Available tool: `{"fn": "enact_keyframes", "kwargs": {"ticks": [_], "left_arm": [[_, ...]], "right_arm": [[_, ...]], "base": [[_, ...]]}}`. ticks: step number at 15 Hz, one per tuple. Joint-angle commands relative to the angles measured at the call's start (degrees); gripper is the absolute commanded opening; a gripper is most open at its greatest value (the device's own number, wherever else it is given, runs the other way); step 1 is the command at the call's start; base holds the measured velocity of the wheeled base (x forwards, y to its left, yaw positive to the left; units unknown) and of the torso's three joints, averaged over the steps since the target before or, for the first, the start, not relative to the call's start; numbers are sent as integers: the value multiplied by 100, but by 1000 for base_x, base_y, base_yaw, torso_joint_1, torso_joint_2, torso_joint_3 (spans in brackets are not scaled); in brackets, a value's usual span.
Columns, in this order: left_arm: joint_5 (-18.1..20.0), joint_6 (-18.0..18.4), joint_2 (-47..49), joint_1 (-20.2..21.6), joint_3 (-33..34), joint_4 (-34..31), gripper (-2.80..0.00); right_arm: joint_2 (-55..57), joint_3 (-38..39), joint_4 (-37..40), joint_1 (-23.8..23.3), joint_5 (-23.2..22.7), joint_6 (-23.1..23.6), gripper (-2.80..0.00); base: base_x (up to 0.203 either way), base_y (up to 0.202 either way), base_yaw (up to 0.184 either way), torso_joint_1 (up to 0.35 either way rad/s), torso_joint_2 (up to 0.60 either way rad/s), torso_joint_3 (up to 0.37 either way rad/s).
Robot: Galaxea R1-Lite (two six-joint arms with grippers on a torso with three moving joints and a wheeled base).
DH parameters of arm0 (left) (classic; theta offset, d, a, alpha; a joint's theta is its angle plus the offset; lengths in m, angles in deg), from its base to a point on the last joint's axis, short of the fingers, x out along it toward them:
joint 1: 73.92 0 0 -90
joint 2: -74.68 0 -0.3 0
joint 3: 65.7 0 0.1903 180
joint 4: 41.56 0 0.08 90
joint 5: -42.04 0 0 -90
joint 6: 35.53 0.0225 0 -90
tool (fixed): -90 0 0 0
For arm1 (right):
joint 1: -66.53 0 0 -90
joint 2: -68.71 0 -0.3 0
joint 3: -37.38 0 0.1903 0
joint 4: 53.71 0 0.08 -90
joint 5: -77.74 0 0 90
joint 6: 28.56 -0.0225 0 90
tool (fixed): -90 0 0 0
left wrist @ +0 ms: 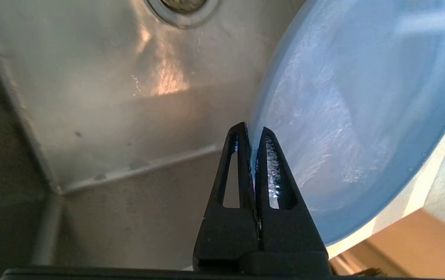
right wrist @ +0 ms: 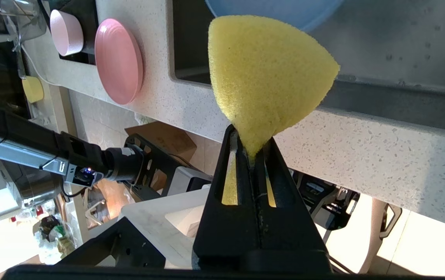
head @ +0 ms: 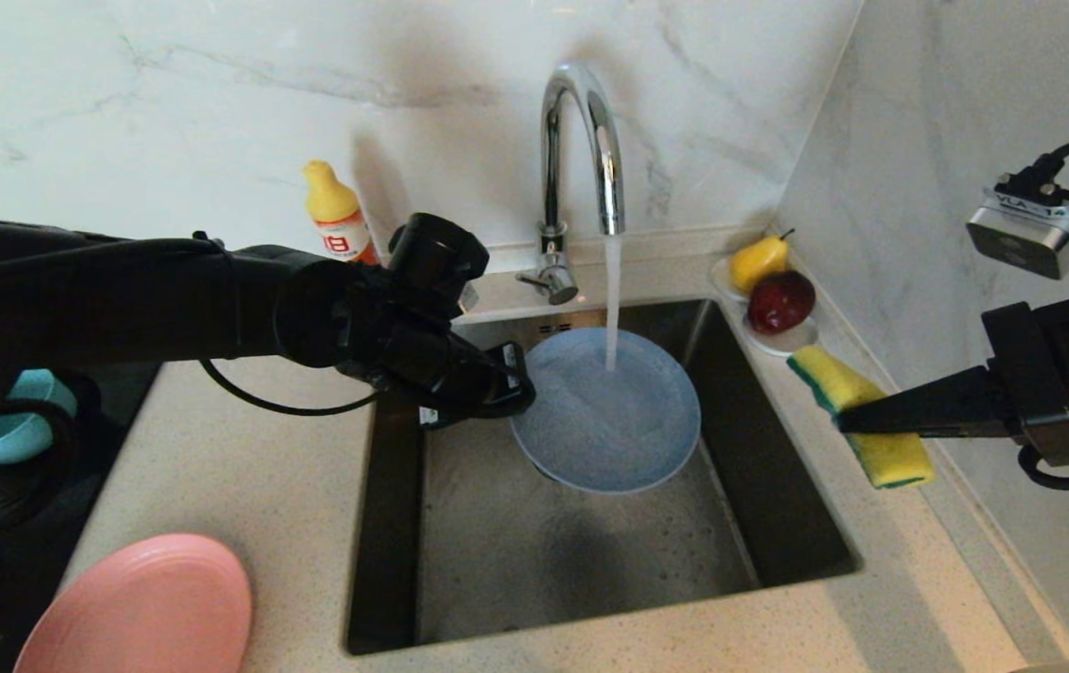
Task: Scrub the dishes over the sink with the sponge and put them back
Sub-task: Wash the plate
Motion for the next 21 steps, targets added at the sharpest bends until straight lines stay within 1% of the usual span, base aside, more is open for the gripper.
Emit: {"fn": "enact_keyframes", "kwargs": {"ticks": [1, 3, 4, 5, 7, 9, 10, 12, 13, 14, 17, 21], "left_arm": [[9, -26, 107, -58, 28, -24, -280], [-9, -36, 97, -102, 63, -67, -280], [-148, -43, 42, -99, 114, -83, -280], [-420, -36, -40, -96, 177, -85, -280], [-1091, 53, -287, -60, 355, -95, -280], [-1670, 331, -646, 32, 605, -89, -280], [-2026, 459, -823, 56, 728, -80, -280], [-2509, 621, -1071, 64, 896, -51, -280], [-2736, 803, -1149, 65, 927, -31, -280], [-2978, 889, -1164, 65, 919, -25, -280], [-3544, 1179, -1149, 65, 879, -24, -280], [-4026, 1397, -1132, 65, 819, -15, -280]], "right_arm": [[-4, -40, 19, 9, -16, -3, -280], [13, -40, 19, 18, -23, 5, -280], [5, -40, 19, 45, -23, 5, -280], [-4, -40, 19, 80, -23, -4, -280], [13, -31, 19, 88, -23, -4, -280], [84, -3, 11, 88, -23, -1, -280], [111, 5, 11, 88, -23, -4, -280], [155, 4, 11, 88, -23, 5, -280], [172, -5, 2, 88, -23, 5, -280], [180, -14, 2, 88, -23, 5, -280], [154, 4, 2, 97, -23, 5, -280], [143, -14, 9, 97, -23, 5, -280]], "base": [[0, 0, 0, 0, 0, 0], [0, 0, 0, 0, 0, 0], [0, 0, 0, 0, 0, 0], [0, 0, 0, 0, 0, 0], [0, 0, 0, 0, 0, 0], [0, 0, 0, 0, 0, 0], [0, 0, 0, 0, 0, 0], [0, 0, 0, 0, 0, 0], [0, 0, 0, 0, 0, 0], [0, 0, 0, 0, 0, 0], [0, 0, 0, 0, 0, 0], [0, 0, 0, 0, 0, 0]]}}
